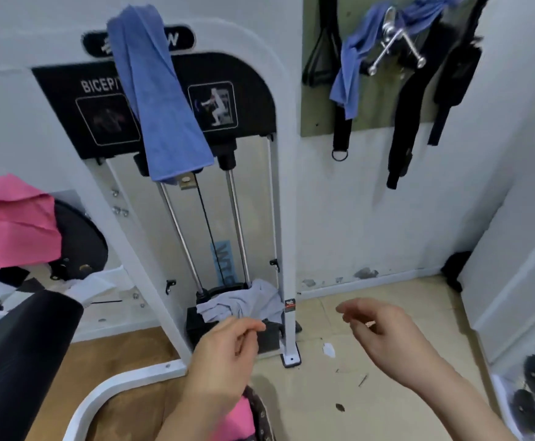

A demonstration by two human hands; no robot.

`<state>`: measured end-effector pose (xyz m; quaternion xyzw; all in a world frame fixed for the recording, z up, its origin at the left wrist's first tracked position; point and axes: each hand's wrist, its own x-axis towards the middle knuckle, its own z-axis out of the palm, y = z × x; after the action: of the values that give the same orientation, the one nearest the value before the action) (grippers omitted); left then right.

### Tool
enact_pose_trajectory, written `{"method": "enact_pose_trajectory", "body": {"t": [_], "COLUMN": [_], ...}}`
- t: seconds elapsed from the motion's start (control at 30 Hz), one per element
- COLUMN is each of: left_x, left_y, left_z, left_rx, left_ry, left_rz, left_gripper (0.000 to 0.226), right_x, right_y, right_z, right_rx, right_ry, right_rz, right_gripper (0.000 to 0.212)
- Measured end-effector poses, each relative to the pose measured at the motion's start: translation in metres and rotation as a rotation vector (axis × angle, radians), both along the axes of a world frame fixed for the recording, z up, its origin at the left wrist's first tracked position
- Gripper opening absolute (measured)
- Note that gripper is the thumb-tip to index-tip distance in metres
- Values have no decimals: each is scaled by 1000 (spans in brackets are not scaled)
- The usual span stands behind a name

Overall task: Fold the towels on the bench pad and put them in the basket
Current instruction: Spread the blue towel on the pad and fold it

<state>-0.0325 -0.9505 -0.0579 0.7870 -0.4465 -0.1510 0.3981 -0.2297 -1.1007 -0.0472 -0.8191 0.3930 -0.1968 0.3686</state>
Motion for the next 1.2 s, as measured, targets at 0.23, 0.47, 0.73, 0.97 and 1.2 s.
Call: {"method": "enact_pose_trajectory", "body": {"t": [0.23, 0.47, 0.73, 0.97, 1.2], "left_x": [-70, -110, -96, -56, 17], "left_y": [-102, -226, -364, -497, -645], "left_z": [62, 132, 226, 301, 334], "left_rx": [-95, -270, -236, -239, -110], "left_ry": [-267, -471, -790, -1093, -1322], "left_rz": [-128, -232, -210, -138, -99], "left_gripper": [46, 29, 36, 26, 22], "right_x": [-78, -122, -109, -64, 0], "right_y": [-89, -192, -309, -427, -569], "right_z": [38, 105, 200, 272, 307], "right_rx": [-287, -476, -689, -856, -763], "right_ry": [-129, -216, -207, -81, 86], "right_rz": [44, 1, -10, -56, -119], "right_gripper": [42, 48, 50, 52, 67]}}
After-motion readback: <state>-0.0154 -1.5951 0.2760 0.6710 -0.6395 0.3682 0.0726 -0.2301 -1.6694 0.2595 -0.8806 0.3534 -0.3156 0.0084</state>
